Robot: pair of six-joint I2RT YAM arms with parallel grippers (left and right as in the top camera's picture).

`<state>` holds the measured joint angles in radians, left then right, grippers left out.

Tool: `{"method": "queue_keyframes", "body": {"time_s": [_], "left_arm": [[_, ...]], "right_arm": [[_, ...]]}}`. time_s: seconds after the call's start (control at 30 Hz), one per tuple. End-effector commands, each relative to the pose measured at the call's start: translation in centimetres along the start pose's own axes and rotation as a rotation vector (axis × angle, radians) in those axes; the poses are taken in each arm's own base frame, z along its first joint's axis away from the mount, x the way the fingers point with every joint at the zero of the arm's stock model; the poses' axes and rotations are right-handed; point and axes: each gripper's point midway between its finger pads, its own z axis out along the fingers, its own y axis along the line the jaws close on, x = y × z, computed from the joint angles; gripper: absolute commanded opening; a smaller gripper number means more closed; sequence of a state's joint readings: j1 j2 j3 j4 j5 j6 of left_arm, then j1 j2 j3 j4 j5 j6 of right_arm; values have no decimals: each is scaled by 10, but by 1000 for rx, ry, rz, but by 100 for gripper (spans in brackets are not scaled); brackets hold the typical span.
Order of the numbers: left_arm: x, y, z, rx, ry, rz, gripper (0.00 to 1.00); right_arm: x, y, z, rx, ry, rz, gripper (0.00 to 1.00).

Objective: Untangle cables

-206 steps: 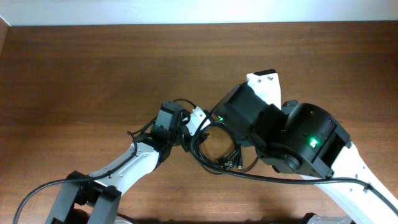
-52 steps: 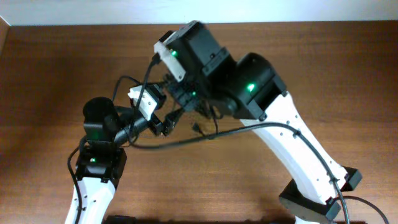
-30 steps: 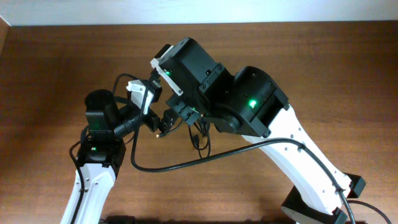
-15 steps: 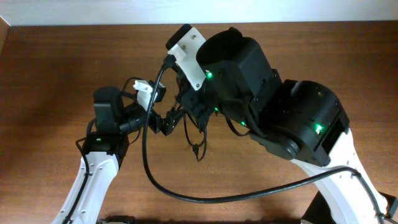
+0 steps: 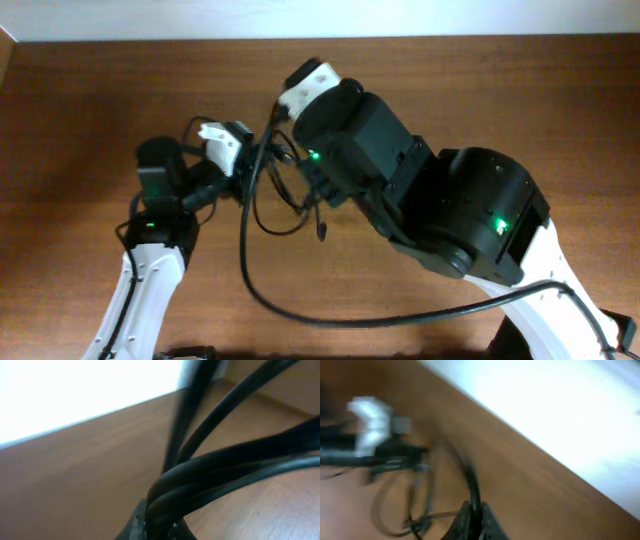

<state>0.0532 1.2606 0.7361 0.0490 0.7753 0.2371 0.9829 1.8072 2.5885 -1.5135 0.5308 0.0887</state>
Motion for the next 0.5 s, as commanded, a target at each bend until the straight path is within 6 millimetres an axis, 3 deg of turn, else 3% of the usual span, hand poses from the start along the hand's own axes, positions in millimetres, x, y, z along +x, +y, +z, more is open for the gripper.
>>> {"method": "queue_keyframes", "body": {"time_s": [0.0,0.1,0.17,0.23,0.27,0.3,0.4,0.43,0.47], "left_arm": [[26,54,-32,-191,62,-123,0],[34,82,-57,-275,53,-177,0],[34,83,-58,-276,49,-181,0],[23,69,-54,-186,5,-161,0],[10,54,-51,-91,-44,-126,0],[-4,35,-45,6,-88,-98,0],[-10,7,-27,93,-81,-78,0],[-10,-3,-21,123,-76,-68,0],[-11,-17,-13,165,-70,-39,0]], "right_arm": [[0,-102,-30,449,-87,273,4],[20,-155,-46,605,-82,427,4],[40,-190,-60,688,-71,543,4],[47,-195,-57,632,-45,593,4],[47,-182,-44,514,-8,579,4],[39,-156,-27,336,25,496,5],[23,-69,-8,-173,51,131,37],[28,-42,-11,-333,63,-9,49],[40,-28,-14,-417,99,-81,56]]}}
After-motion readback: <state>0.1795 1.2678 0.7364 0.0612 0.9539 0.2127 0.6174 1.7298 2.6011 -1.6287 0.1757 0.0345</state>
